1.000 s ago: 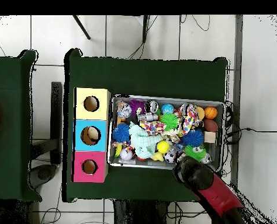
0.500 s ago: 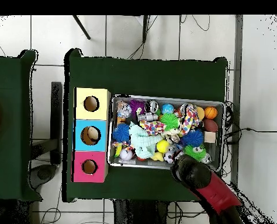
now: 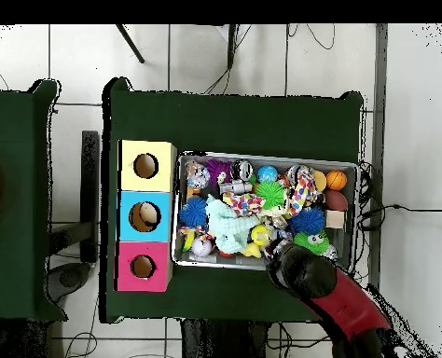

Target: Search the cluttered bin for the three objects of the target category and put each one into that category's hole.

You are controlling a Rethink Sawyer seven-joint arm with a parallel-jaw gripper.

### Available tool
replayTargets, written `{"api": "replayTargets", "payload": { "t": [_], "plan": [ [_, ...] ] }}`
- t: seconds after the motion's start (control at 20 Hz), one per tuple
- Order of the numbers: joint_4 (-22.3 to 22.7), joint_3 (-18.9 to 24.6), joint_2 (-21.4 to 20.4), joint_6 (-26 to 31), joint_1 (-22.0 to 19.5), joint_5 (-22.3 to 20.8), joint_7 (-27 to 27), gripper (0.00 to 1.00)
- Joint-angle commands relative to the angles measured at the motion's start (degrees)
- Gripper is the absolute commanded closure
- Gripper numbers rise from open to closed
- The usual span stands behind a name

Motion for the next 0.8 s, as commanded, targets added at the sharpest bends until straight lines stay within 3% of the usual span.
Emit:
{"api": "replayTargets", "payload": {
  "t": [0.05,0.8],
  "plan": [
    [-5.0,3.0,-1.8,5.0,0.0,2.1,7.8,0.00],
    [-5.5,4.1,-3.7,8.5,-1.1,2.5,7.0,0.00]
  ]
}}
